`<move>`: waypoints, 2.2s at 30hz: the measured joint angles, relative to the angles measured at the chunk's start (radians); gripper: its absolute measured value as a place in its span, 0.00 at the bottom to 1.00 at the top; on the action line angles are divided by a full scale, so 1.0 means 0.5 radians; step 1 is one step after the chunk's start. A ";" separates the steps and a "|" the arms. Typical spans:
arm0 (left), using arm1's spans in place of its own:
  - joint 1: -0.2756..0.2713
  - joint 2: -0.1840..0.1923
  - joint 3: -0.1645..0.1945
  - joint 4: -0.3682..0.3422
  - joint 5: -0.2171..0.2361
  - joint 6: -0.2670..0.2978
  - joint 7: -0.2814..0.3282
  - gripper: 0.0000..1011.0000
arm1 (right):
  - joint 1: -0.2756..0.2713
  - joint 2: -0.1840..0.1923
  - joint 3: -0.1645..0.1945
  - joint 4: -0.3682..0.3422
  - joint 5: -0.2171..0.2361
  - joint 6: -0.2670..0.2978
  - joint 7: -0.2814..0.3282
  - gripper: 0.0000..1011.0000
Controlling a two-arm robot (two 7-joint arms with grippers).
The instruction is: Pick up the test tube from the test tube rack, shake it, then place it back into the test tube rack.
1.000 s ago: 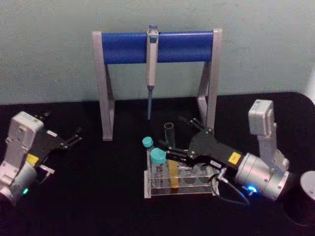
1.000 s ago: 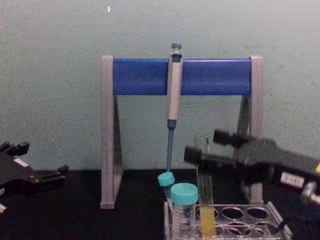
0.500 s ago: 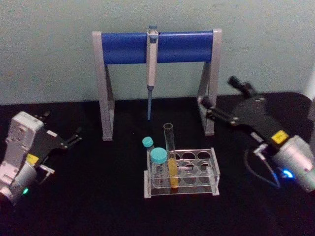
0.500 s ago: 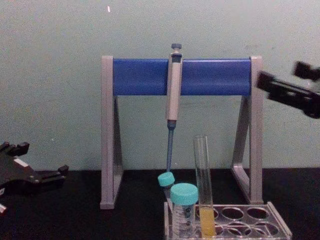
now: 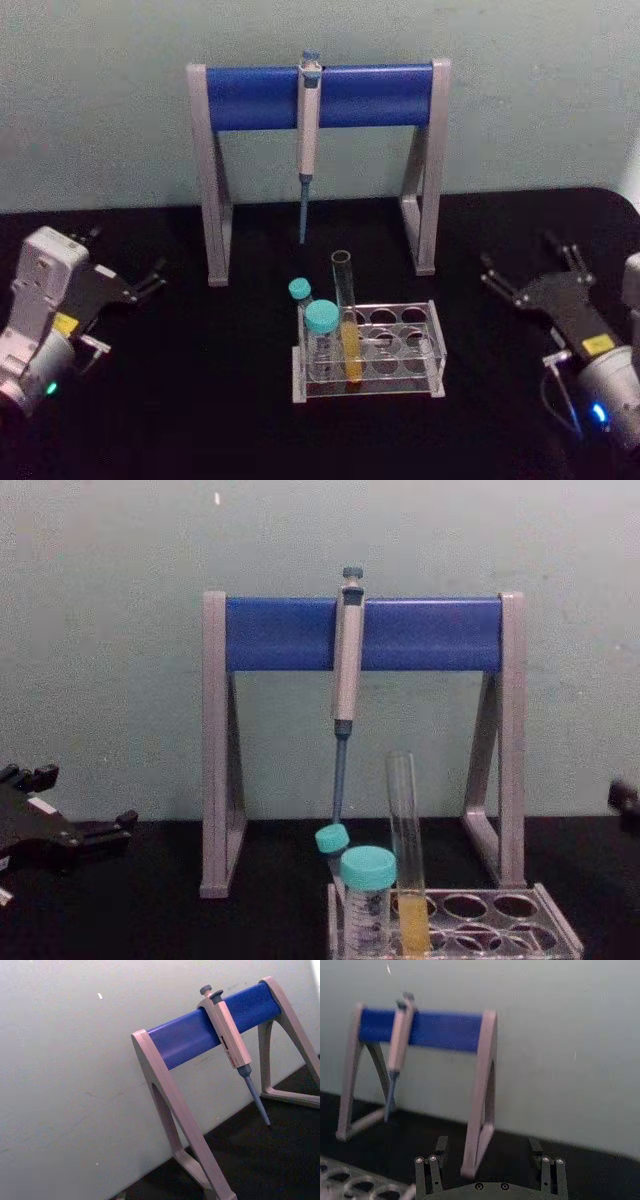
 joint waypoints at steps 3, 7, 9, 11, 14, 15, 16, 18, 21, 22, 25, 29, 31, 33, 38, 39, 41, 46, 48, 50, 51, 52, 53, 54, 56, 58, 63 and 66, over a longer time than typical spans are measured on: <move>0.000 0.000 0.000 0.000 0.000 0.000 0.000 0.99 | 0.000 -0.035 -0.008 0.091 -0.020 0.054 -0.004 0.99; 0.000 0.000 0.000 0.000 0.000 0.000 0.000 0.99 | 0.011 -0.063 -0.019 0.174 -0.033 0.101 0.011 0.99; 0.000 0.000 0.000 0.000 0.000 0.000 0.000 0.99 | 0.021 -0.076 -0.026 0.215 -0.044 0.125 0.029 0.99; 0.000 0.000 0.000 0.000 0.000 0.000 0.000 0.99 | 0.028 -0.086 -0.030 0.242 -0.054 0.137 0.034 0.99; 0.000 0.000 0.000 0.000 0.000 0.000 0.000 0.99 | 0.047 -0.108 -0.037 0.301 -0.074 0.158 0.054 0.99; 0.000 0.000 0.000 0.000 0.000 0.000 0.000 0.99 | 0.051 -0.113 -0.038 0.313 -0.078 0.162 0.059 0.99; 0.000 0.000 0.000 0.000 0.000 0.000 0.000 0.99 | 0.055 -0.117 -0.039 0.322 -0.081 0.165 0.063 0.99; 0.000 0.000 0.000 0.000 0.000 0.000 0.000 0.99 | 0.065 -0.130 -0.039 0.347 -0.091 0.173 0.076 0.99; 0.000 0.000 0.000 0.000 0.000 0.000 0.000 0.99 | 0.071 -0.142 -0.037 0.364 -0.098 0.179 0.088 0.99; 0.000 0.000 0.000 0.000 0.000 0.000 0.000 0.99 | 0.075 -0.150 -0.033 0.375 -0.101 0.182 0.095 0.99; 0.000 0.000 0.000 0.000 0.000 0.000 0.000 0.99 | 0.079 -0.157 -0.029 0.386 -0.104 0.185 0.103 0.99; 0.000 0.000 0.000 0.000 0.000 0.000 0.000 0.99 | 0.079 -0.156 -0.030 0.384 -0.104 0.185 0.103 0.99; 0.000 0.000 0.000 0.000 0.000 0.000 0.000 0.99 | 0.079 -0.155 -0.029 0.383 -0.104 0.185 0.102 0.99; 0.000 0.000 0.000 0.000 0.000 0.000 0.000 0.99 | 0.078 -0.153 -0.030 0.381 -0.103 0.185 0.102 0.99; 0.000 0.000 0.000 0.000 0.000 0.000 0.000 0.99 | 0.078 -0.151 -0.031 0.378 -0.103 0.185 0.101 0.99; 0.000 0.000 0.000 0.000 0.000 0.000 0.000 0.99 | 0.078 -0.151 -0.031 0.377 -0.103 0.185 0.101 0.99; 0.000 0.000 0.000 0.000 0.000 0.000 0.000 0.99 | 0.077 -0.151 -0.031 0.377 -0.103 0.185 0.100 0.99; 0.000 0.000 0.000 0.000 0.000 0.000 0.000 0.99 | 0.076 -0.150 -0.032 0.375 -0.103 0.184 0.099 0.99; 0.000 0.000 0.000 0.000 0.000 0.000 0.000 0.99 | 0.076 -0.150 -0.032 0.375 -0.102 0.184 0.099 0.99; 0.000 0.000 0.000 0.000 0.000 0.000 0.000 0.99 | 0.076 -0.149 -0.032 0.374 -0.103 0.184 0.098 0.99; 0.000 0.000 0.000 0.000 0.000 0.000 0.000 0.99 | 0.075 -0.149 -0.032 0.374 -0.102 0.183 0.098 0.99; 0.000 0.000 0.000 0.000 0.000 0.000 0.000 0.99 | 0.075 -0.149 -0.032 0.374 -0.102 0.183 0.098 0.99; 0.000 0.000 0.000 0.000 0.000 0.000 0.000 0.99 | 0.075 -0.149 -0.032 0.374 -0.102 0.183 0.098 0.99; 0.000 0.000 0.000 0.000 0.000 0.000 0.000 0.99 | 0.075 -0.149 -0.032 0.374 -0.102 0.183 0.097 0.99; 0.000 0.000 0.000 0.000 0.000 0.000 0.000 0.99 | 0.075 -0.148 -0.032 0.373 -0.102 0.183 0.097 0.99; 0.000 0.000 0.000 0.000 0.000 0.000 0.000 0.99 | 0.075 -0.148 -0.032 0.373 -0.102 0.183 0.097 0.99; 0.000 0.000 0.000 0.000 0.000 0.000 0.000 0.99 | 0.075 -0.148 -0.032 0.372 -0.101 0.182 0.097 0.99; 0.000 0.000 0.000 0.000 0.000 0.000 0.000 0.99 | 0.075 -0.148 -0.032 0.372 -0.101 0.182 0.097 0.99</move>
